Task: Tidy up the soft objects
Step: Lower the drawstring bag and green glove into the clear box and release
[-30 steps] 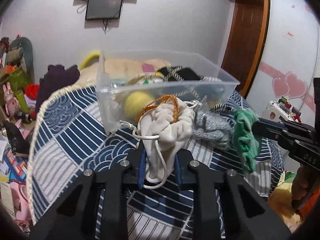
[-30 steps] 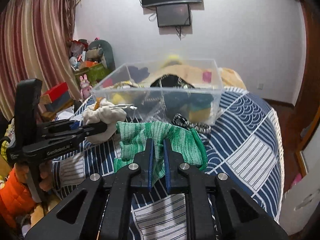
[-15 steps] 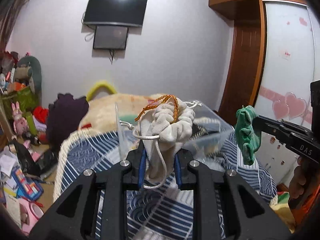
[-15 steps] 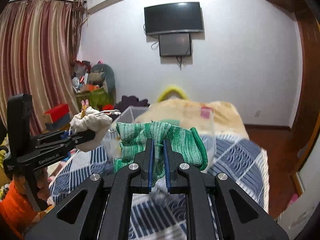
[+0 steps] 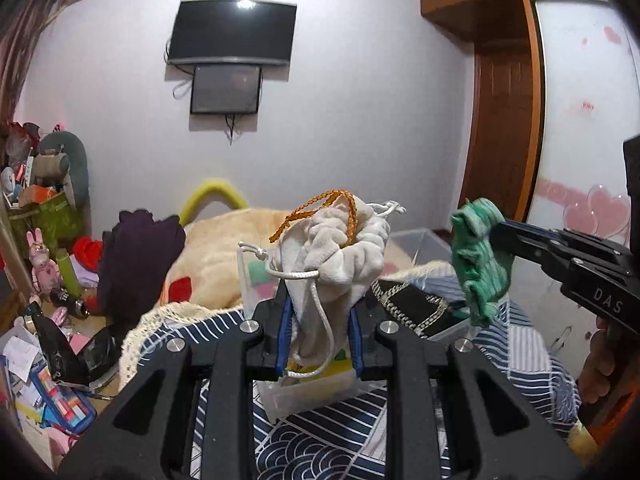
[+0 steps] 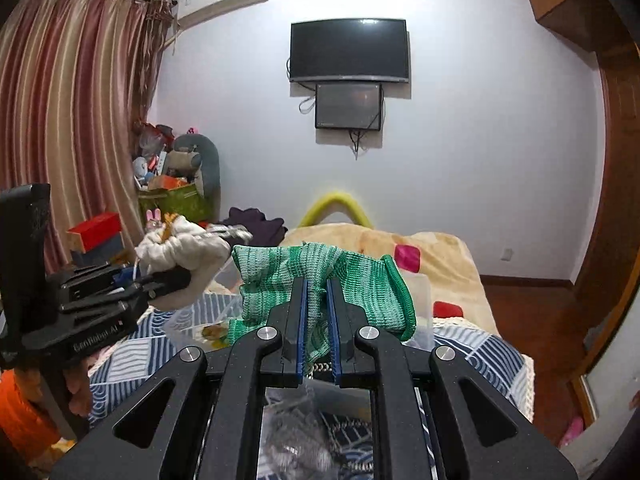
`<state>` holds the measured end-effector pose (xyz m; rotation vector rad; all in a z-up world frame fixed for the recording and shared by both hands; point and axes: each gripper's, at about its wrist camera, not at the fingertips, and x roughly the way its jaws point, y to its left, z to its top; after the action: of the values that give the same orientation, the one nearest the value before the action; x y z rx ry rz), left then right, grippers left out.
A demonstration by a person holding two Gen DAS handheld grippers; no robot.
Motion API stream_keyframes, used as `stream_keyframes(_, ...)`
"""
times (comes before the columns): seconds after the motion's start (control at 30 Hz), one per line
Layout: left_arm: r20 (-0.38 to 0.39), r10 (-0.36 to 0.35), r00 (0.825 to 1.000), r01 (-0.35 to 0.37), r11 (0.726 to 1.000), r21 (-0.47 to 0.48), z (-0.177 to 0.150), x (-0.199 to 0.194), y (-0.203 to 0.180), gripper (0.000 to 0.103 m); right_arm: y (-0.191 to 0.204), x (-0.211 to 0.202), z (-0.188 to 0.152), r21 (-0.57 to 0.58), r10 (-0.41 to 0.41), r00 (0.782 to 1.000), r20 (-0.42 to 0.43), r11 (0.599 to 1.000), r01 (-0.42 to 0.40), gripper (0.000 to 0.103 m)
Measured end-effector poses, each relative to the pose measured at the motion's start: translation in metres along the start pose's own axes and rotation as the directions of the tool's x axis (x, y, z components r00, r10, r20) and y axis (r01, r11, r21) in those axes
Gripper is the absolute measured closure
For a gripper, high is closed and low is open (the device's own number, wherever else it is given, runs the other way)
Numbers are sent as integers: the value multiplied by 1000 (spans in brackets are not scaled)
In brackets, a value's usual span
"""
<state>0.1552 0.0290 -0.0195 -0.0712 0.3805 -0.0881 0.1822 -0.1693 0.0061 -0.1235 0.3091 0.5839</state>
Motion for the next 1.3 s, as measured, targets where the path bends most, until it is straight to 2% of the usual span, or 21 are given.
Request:
stream_keyframes(0.33, -138, 21, 990, -16, 999, 33, -18, 59, 1, 79, 1, 66, -18, 22, 2, 988, -157, 1000, 2, 94)
stream_keyframes(0.57, -159, 13, 987, -9, 1000, 28, -23, 64, 2, 77, -5, 76, -33, 37, 25, 969, -248, 999, -16, 94)
stream_keyframes(0.73, -161, -10, 987, 13, 1000, 19, -20, 57, 1, 64, -9, 72, -27, 49, 35, 963, -266, 999, -23, 85)
stream_keyframes(0.83, -157, -21, 987, 22, 1000, 6, -17, 51, 0, 57, -9, 64, -24, 46, 32, 966, -257, 999, -21, 80)
stream_keyframes(0.87, -148, -27, 989, 27, 1000, 1, -15, 46, 1, 52, -8, 59, -22, 42, 28, 968, -249, 999, -18, 78)
stream_keyframes(0.93, -126, -32, 992, 32, 999, 0, -11, 37, -2, 42, -9, 50, -17, 38, 21, 974, -227, 999, -12, 63)
stream_keyframes(1.0, -94, -36, 995, 37, 999, 15, -8, 25, -6, 27, -12, 40, -14, 44, 24, 978, -209, 999, -15, 52)
stream_keyframes(1.1, -62, -24, 998, 26, 999, 36, -7, 9, -14, 9, -20, 23, -10, 57, 26, 984, -177, 998, -16, 52)
stream_keyframes(1.17, -55, -28, 998, 30, 999, 36, -9, 3, -20, 4, -22, 14, -9, 45, 10, 986, -169, 999, -3, 52)
stream_keyframes(1.3, -85, -46, 995, 48, 999, 22, -19, -2, -30, 3, -27, 0, -16, 20, -25, 983, -180, 999, 29, 52)
